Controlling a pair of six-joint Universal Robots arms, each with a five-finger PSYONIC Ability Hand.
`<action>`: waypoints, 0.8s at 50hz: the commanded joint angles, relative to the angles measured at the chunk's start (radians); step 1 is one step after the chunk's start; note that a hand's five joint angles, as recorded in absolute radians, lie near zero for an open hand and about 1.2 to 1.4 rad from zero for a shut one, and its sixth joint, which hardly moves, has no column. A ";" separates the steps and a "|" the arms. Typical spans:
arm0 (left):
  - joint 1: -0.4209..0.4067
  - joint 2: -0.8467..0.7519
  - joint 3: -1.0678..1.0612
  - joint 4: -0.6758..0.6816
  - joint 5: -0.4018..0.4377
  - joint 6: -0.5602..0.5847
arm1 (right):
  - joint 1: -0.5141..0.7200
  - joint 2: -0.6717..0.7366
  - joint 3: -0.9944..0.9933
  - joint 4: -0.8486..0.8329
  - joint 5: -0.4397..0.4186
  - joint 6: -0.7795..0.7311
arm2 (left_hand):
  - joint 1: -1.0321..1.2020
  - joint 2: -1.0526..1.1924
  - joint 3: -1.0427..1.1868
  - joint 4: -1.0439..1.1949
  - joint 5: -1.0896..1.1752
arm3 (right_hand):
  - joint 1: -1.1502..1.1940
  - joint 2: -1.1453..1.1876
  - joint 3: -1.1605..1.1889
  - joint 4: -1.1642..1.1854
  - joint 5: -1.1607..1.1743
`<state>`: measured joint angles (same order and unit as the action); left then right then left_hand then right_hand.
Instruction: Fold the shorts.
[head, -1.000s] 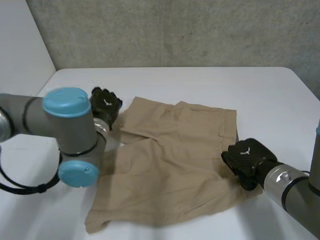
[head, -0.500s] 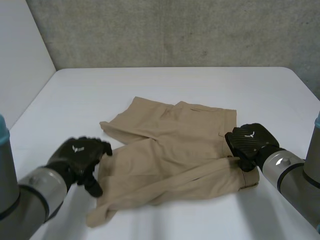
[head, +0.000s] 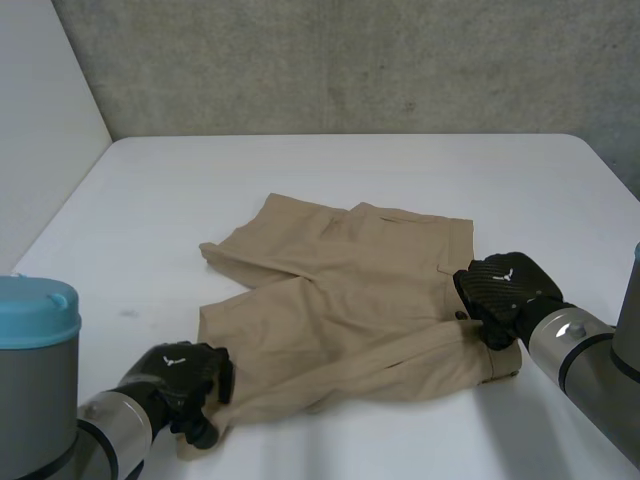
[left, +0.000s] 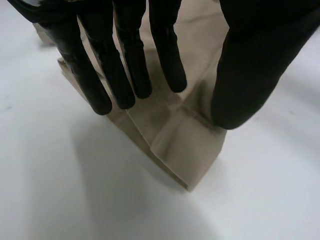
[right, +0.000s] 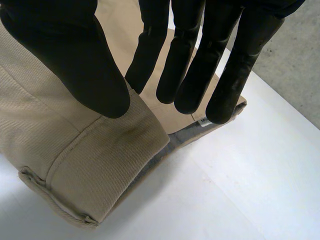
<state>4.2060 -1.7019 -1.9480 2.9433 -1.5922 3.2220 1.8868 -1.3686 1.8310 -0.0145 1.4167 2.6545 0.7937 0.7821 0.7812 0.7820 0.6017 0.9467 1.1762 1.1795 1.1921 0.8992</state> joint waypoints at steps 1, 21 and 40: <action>-0.040 -0.009 0.015 0.014 -0.008 0.004 | 0.000 -0.018 0.007 0.008 0.005 -0.004 | 0.603 0.614 0.615 0.614 0.620 | 0.450 0.220 0.217 0.204 0.323; -0.110 0.392 0.104 -0.199 -0.003 0.117 | -0.072 -0.372 0.047 0.557 -0.087 -0.324 | 0.603 0.614 0.615 0.614 0.620 | 0.450 0.220 0.217 0.204 0.323; -0.158 0.324 0.123 -0.153 -0.011 0.108 | -0.304 -0.419 0.195 0.418 -0.443 -0.225 | 0.603 0.614 0.615 0.614 0.620 | -0.301 -0.530 -0.534 -0.546 -0.428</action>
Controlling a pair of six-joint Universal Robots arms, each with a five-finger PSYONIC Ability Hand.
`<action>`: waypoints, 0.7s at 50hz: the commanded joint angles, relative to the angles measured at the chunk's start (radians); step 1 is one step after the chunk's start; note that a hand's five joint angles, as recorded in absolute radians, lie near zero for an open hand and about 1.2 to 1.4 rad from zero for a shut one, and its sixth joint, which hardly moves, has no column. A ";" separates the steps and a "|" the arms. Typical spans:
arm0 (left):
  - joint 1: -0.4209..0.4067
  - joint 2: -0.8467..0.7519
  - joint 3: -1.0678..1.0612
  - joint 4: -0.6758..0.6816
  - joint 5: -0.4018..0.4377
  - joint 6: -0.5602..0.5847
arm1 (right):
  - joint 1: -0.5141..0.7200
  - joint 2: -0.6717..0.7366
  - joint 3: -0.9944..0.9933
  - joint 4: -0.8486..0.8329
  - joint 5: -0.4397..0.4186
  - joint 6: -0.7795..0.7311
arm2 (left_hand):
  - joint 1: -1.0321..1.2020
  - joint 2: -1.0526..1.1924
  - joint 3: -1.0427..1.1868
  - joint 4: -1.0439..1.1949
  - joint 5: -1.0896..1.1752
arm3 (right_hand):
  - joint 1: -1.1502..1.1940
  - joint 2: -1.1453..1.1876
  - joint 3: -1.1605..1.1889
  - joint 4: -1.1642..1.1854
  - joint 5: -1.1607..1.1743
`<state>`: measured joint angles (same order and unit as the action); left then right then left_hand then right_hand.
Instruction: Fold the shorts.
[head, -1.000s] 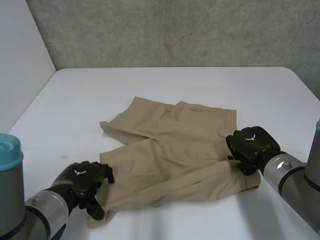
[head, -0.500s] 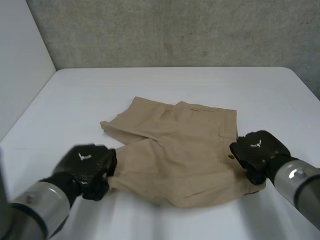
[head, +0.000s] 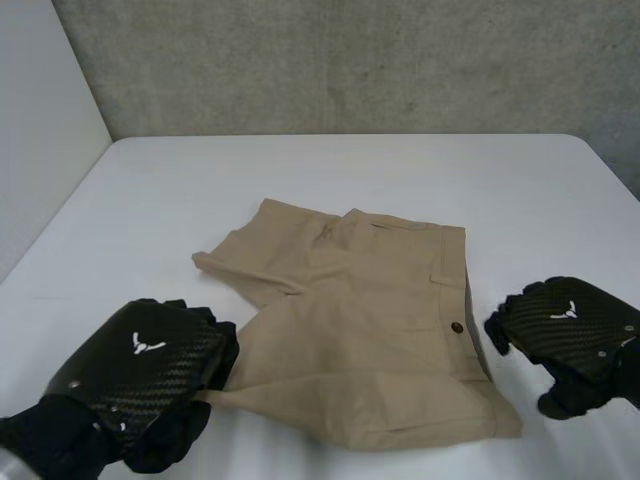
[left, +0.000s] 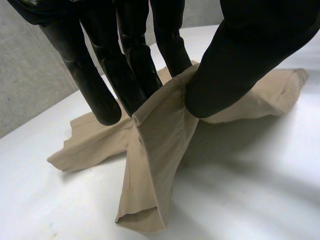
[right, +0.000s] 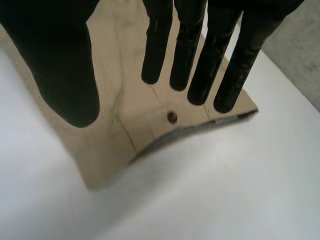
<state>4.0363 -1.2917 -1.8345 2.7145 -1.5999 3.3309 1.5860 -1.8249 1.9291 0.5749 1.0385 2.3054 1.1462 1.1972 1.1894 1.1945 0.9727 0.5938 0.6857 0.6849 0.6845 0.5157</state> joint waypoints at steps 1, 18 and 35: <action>0.015 -0.093 0.009 0.086 -0.003 -0.001 | -0.003 0.051 0.106 -0.193 -0.063 0.138 | 0.250 0.199 0.207 0.202 0.249 | 0.029 -0.063 -0.062 -0.062 -0.068; 0.133 -0.253 0.101 0.166 -0.003 -0.001 | -0.001 0.216 0.226 -0.414 0.021 0.200 | 0.250 0.199 0.207 0.202 0.249 | -0.027 -0.119 -0.118 -0.118 -0.124; 0.165 -0.298 0.129 0.194 -0.002 -0.001 | 0.035 0.229 0.272 -0.512 0.037 0.252 | 0.250 0.199 0.207 0.202 0.249 | -0.007 -0.099 -0.098 -0.098 -0.103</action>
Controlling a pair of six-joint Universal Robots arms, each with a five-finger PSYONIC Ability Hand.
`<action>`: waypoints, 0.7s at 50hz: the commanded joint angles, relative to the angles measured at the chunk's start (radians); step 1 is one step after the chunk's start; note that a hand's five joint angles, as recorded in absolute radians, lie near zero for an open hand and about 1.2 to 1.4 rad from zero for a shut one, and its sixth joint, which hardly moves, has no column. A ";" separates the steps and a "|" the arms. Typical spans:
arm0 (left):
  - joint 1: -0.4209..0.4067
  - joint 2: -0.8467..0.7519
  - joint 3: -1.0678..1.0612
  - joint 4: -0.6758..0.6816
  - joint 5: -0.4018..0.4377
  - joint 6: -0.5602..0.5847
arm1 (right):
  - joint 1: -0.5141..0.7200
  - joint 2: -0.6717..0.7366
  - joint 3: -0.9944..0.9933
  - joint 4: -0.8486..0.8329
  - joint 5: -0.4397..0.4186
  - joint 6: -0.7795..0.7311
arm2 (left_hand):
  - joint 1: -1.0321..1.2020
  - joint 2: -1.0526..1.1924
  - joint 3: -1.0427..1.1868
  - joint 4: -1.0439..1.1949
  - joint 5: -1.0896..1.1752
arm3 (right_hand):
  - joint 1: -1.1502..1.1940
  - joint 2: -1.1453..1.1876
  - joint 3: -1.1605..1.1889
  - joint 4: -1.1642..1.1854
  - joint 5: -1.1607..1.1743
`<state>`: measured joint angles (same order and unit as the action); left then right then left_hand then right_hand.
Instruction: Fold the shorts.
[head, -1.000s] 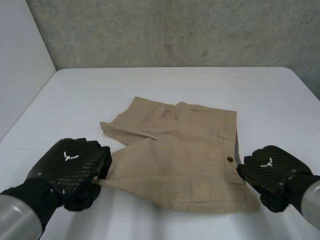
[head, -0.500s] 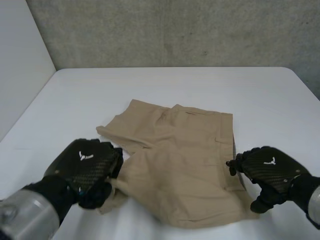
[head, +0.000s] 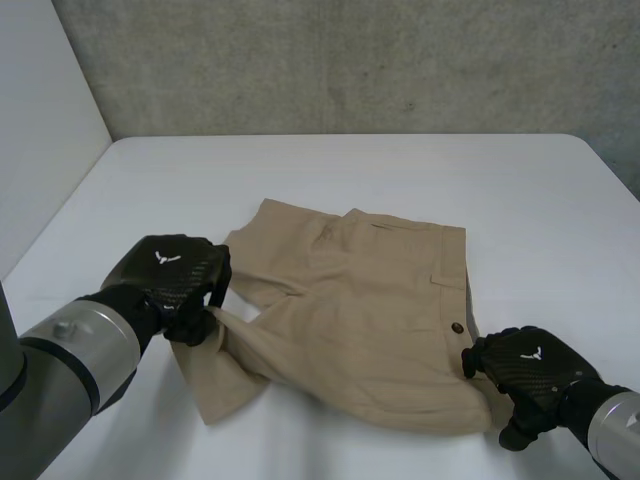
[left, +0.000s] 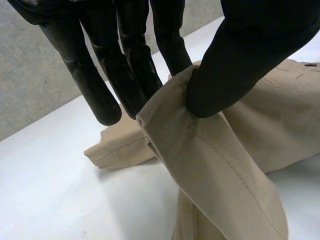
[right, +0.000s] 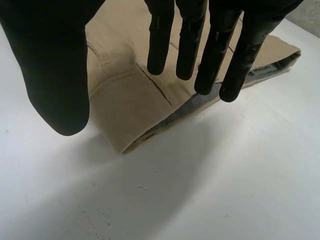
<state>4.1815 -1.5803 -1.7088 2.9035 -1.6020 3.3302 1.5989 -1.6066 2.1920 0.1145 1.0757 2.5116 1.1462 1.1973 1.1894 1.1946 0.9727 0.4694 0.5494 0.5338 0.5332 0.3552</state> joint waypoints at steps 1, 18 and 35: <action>0.020 -0.010 0.003 0.005 0.001 0.000 | 0.030 0.020 0.009 -0.059 0.000 0.055 | 0.250 0.199 0.207 0.202 0.249 | 0.129 0.049 0.065 0.065 0.069; 0.014 0.009 -0.021 -0.015 0.001 0.002 | 0.098 -0.105 -0.115 -0.064 0.144 0.079 | 0.250 0.199 0.207 0.202 0.249 | 0.927 0.847 0.862 0.863 0.867; -0.099 0.367 -0.103 -0.305 0.060 0.002 | 0.036 -0.280 -0.253 0.506 0.107 -0.258 | 0.250 0.199 0.207 0.202 0.249 | 0.927 0.847 0.862 0.863 0.867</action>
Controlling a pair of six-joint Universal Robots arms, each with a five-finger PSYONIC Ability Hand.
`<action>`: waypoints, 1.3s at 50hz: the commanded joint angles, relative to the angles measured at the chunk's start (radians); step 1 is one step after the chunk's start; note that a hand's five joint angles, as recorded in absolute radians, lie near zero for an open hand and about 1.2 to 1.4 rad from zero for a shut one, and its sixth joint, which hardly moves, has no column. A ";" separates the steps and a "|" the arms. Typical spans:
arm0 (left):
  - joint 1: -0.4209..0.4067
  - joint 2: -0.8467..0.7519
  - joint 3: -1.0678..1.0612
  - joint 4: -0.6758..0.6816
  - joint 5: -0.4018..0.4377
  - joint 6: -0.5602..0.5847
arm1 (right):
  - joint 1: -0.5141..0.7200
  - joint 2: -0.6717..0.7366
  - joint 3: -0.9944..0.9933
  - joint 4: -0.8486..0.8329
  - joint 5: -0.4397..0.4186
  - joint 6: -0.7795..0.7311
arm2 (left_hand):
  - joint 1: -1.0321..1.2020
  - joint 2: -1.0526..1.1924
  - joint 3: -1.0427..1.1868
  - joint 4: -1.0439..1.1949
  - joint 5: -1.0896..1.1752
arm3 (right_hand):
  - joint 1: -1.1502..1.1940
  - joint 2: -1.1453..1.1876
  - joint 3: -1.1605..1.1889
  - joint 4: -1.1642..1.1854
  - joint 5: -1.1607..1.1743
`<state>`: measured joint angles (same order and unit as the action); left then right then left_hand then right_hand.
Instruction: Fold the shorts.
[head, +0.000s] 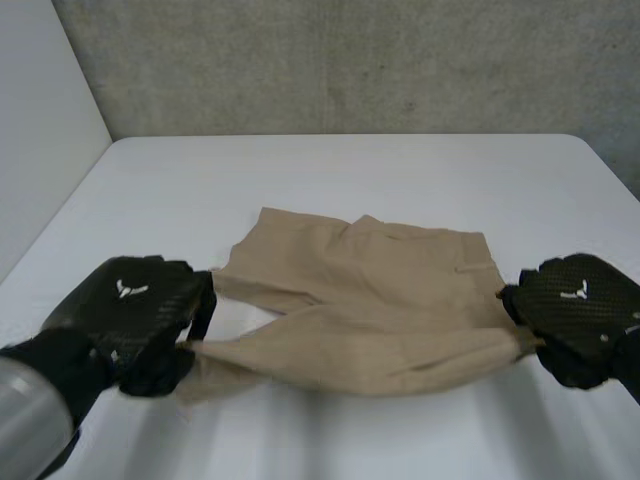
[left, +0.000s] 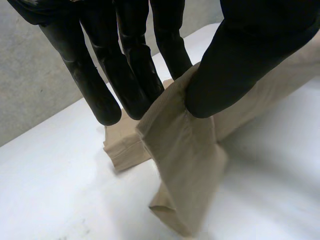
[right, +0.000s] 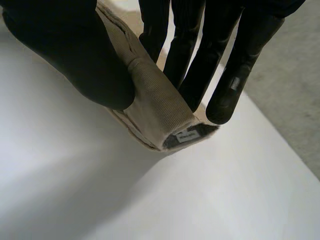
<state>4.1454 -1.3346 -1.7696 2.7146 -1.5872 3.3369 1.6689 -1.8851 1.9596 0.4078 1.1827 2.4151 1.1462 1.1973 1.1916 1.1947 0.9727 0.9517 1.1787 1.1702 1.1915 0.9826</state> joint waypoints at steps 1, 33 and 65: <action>-0.071 0.135 -0.045 -0.134 0.052 -0.007 | -0.043 -0.003 -0.024 0.236 0.000 -0.181 | 0.250 0.199 0.205 0.202 0.249 | 0.445 0.218 0.226 0.205 0.239; 0.039 -0.526 0.309 0.185 0.059 0.121 | -0.031 0.504 -0.364 0.036 -0.054 -0.073 | 0.250 0.199 0.205 0.202 0.249 | 0.445 0.218 0.226 0.205 0.239; 0.070 -1.413 1.151 0.587 0.072 0.435 | 0.201 1.172 -0.791 -0.618 0.307 -0.129 | 0.250 0.199 0.205 0.202 0.249 | 0.445 0.218 0.226 0.205 0.239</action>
<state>4.2258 -2.6499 -0.6831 3.2332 -1.5229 3.7388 1.8561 -0.7800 1.1848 -0.0901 1.4687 2.3360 1.1461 1.1993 1.1933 1.1953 0.9727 0.9606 1.1787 1.1794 1.1920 0.9906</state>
